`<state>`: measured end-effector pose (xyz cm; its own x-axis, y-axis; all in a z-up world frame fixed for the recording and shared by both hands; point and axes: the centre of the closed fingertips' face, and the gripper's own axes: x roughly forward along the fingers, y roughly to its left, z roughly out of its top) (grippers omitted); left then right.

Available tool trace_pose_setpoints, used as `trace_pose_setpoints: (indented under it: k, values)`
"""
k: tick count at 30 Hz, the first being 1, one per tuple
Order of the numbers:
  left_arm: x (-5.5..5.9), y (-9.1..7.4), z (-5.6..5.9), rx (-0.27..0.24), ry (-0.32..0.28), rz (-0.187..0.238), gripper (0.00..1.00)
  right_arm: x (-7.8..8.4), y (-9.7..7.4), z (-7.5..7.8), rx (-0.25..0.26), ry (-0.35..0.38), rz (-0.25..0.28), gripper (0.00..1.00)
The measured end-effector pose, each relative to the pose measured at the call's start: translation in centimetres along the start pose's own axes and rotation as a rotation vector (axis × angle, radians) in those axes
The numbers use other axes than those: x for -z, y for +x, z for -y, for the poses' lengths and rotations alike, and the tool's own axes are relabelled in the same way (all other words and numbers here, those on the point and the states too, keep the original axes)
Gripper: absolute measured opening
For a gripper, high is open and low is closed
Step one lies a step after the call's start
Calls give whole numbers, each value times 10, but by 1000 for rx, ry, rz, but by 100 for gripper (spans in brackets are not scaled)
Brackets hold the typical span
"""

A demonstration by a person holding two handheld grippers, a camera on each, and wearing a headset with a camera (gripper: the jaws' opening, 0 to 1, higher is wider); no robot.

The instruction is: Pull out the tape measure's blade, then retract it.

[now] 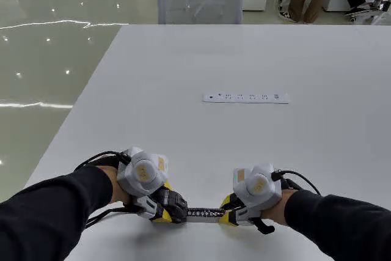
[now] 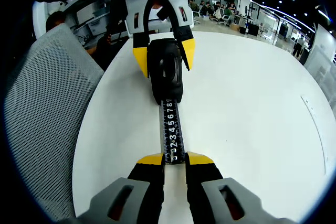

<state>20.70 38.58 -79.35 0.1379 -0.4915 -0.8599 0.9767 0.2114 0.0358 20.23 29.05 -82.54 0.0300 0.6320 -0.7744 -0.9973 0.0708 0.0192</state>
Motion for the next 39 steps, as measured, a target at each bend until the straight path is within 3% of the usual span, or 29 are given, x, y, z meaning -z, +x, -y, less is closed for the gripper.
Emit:
trace_pose_setpoints:
  k: [39]
  values:
    - [0, 0, 0, -8, -11, 9, 33, 27, -22, 3, 4, 29, -10, 11]
